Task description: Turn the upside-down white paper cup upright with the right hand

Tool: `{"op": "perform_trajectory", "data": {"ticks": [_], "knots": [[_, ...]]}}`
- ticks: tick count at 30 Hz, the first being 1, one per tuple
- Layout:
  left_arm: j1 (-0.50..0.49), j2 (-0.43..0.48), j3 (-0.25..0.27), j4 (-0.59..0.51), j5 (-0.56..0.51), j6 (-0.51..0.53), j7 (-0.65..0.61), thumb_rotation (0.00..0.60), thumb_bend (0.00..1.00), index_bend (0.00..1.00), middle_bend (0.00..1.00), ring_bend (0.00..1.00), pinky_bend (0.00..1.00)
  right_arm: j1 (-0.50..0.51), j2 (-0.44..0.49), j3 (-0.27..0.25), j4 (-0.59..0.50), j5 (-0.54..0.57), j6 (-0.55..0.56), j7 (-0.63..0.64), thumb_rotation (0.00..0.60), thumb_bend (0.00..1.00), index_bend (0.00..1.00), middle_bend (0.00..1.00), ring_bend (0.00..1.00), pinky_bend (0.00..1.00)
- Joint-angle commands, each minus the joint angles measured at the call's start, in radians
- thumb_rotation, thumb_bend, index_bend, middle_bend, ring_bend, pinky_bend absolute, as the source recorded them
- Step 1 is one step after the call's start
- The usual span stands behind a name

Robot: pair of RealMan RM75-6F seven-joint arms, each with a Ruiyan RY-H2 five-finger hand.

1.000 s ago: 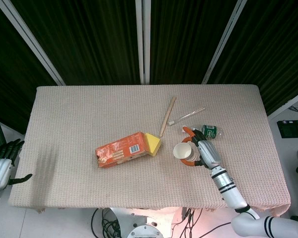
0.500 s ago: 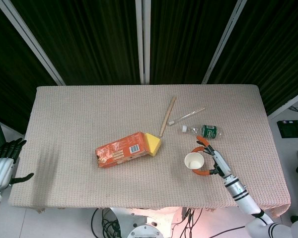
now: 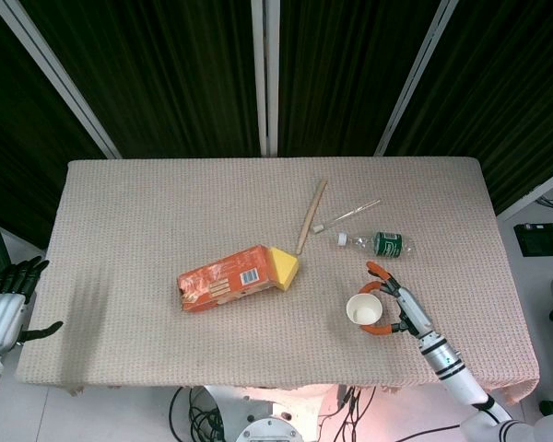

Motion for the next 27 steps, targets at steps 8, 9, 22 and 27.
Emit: {"op": "perform_trajectory", "data": {"ticks": [8,9,22,27], "knots": [[0.002,0.004,-0.001,-0.010,0.004,0.012,0.009,0.600,0.11,0.01,0.00,0.00,0.00,-0.032,0.041,-0.022,-0.025,-0.027,0.055,-0.051,0.600,0.00,0.00,0.02,0.00,0.01],[0.002,0.005,-0.001,-0.011,0.004,0.013,0.010,0.600,0.11,0.01,0.00,0.00,0.00,-0.037,0.048,-0.023,-0.031,-0.032,0.072,-0.062,0.600,0.00,0.00,0.01,0.00,0.00],[0.004,0.022,-0.022,-0.049,0.001,0.050,0.071,0.600,0.11,0.01,0.00,0.00,0.00,-0.231,0.527,0.020,-0.724,0.168,0.195,-1.241,0.600,0.00,0.00,0.00,0.00,0.00],[0.009,0.031,-0.029,-0.065,-0.004,0.066,0.107,0.600,0.11,0.01,0.00,0.00,0.00,-0.281,0.603,0.065,-0.854,0.284,0.230,-1.351,0.600,0.00,0.00,0.00,0.00,0.00]]}}
